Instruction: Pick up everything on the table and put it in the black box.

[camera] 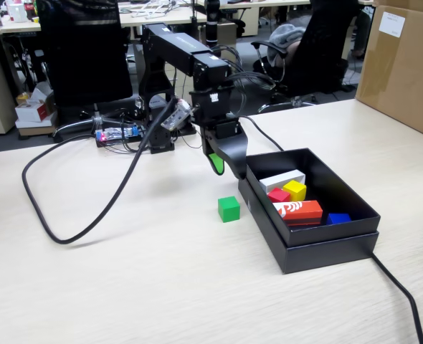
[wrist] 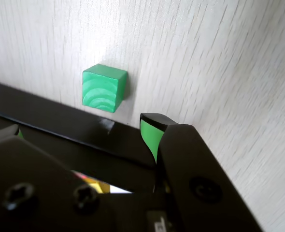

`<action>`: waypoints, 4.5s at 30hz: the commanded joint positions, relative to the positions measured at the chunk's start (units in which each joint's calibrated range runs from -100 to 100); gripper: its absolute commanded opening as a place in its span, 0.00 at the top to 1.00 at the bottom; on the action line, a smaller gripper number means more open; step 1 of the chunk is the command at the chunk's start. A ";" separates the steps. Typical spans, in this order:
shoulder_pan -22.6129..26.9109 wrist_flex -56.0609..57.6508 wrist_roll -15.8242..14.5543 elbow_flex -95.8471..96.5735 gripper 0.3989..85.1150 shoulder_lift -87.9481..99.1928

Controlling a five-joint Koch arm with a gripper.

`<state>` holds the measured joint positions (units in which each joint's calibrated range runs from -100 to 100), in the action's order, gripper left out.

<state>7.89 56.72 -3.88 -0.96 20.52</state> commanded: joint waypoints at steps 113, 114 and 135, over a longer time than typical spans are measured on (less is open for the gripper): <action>7.57 0.78 -1.32 -25.61 0.48 -14.72; 7.52 0.78 -1.37 -24.79 0.47 -12.20; -3.47 -21.25 3.37 24.17 0.46 34.96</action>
<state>4.96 43.86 -1.68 19.95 47.31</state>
